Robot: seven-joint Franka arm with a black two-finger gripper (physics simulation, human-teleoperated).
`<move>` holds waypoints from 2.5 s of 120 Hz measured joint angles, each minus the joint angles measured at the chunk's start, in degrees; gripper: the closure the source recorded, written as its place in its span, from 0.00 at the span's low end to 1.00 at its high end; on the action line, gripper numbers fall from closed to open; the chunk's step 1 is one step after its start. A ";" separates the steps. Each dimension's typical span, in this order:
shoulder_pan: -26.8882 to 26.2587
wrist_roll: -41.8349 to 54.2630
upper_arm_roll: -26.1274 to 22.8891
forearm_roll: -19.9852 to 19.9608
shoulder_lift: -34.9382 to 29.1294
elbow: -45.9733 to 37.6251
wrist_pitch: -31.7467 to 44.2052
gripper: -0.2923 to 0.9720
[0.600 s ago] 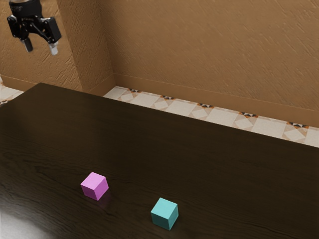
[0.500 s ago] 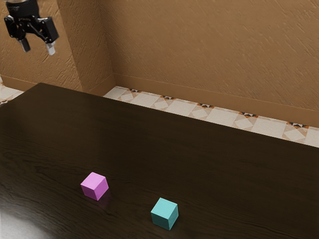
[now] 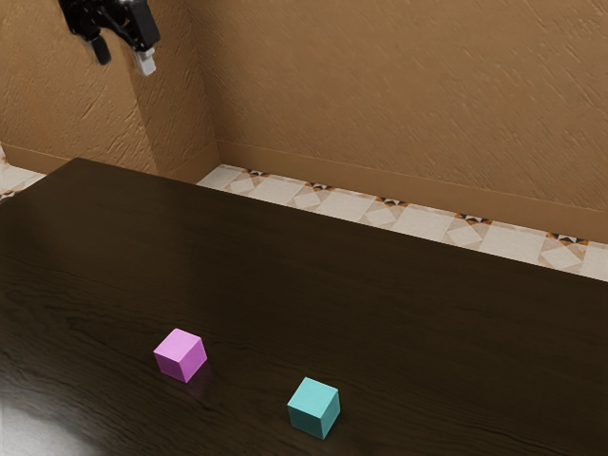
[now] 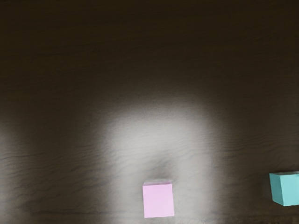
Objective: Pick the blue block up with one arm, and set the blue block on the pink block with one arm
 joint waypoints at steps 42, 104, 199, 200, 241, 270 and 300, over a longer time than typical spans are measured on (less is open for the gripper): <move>-4.76 0.11 0.93 0.15 -0.48 -4.31 2.10 0.25; -6.77 0.05 0.89 -1.04 -8.70 -44.69 33.70 0.25; -23.45 -8.38 0.87 -7.82 0.69 -53.58 49.49 0.25; -23.63 -8.53 0.86 -7.93 0.71 -53.78 49.65 0.25; -26.08 -13.08 0.80 -9.42 2.67 -60.06 57.21 0.25; -24.89 -15.06 0.72 -9.54 3.00 -62.31 60.63 0.25; -25.43 -16.36 0.71 -10.46 5.49 -62.46 61.76 0.25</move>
